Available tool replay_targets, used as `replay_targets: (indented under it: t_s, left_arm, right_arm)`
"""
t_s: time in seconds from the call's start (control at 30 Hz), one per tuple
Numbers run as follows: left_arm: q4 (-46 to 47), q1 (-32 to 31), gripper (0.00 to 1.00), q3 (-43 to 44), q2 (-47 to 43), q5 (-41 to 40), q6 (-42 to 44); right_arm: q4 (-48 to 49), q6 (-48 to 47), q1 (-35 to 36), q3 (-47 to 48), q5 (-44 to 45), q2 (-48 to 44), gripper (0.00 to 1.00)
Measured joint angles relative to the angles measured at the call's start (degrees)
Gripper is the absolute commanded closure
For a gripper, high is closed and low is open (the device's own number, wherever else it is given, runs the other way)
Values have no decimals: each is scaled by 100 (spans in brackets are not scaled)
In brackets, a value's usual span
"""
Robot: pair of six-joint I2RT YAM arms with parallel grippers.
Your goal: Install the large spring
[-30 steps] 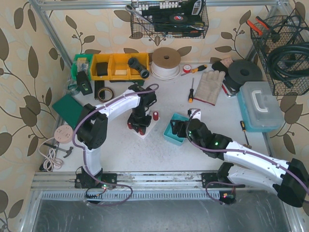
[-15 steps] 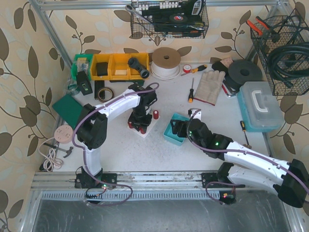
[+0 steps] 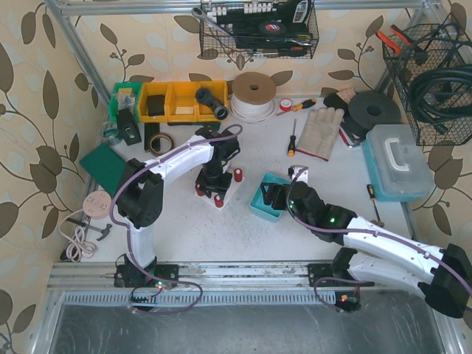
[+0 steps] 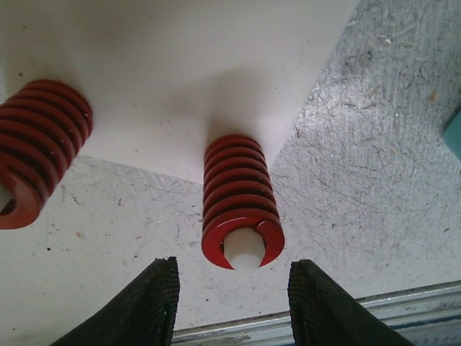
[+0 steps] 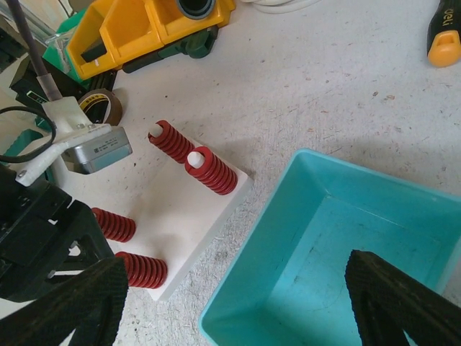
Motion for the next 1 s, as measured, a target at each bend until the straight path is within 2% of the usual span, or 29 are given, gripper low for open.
replay_targets:
  t_s: [0.13, 0.23, 0.4, 0.6, 0.63, 0.67, 0.73, 0.9, 1.0]
  left_arm:
    - [33, 0, 53, 0, -166, -138, -109]
    - [197, 0, 53, -35, -632, -264, -216]
    - [544, 0, 52, -361, -1864, -575, -280]
    - [1189, 0, 51, -1180, -3512, -1139, -374]
    - [1342, 0, 49, -1342, -3825, -1255, -380]
    - [1478, 0, 35, -1482, -4111, -1360, -382]
    - [1731, 0, 26, -1759, -4732, -1674, -378]
    - [2750, 0, 20, -2968, -6363, -2586, -507]
    - [2872, 0, 19, -3416, -6811, -3281, -511]
  right_arm:
    - [2, 0, 0, -4, 0, 0, 18]
    - [2, 0, 0, -4, 0, 0, 18]
    - [0, -2, 0, -4, 0, 2, 18]
    - [-4, -7, 0, -4, 11, 2, 15]
    - [-9, -9, 0, -4, 26, 9, 13]
    - [-11, -11, 0, -2, 46, 24, 12]
    - [-44, 0, 0, 26, 122, 111, 1]
    - [-243, -68, 0, 243, 452, 435, 0]
    - [-352, -350, -22, 501, 931, 529, 0]
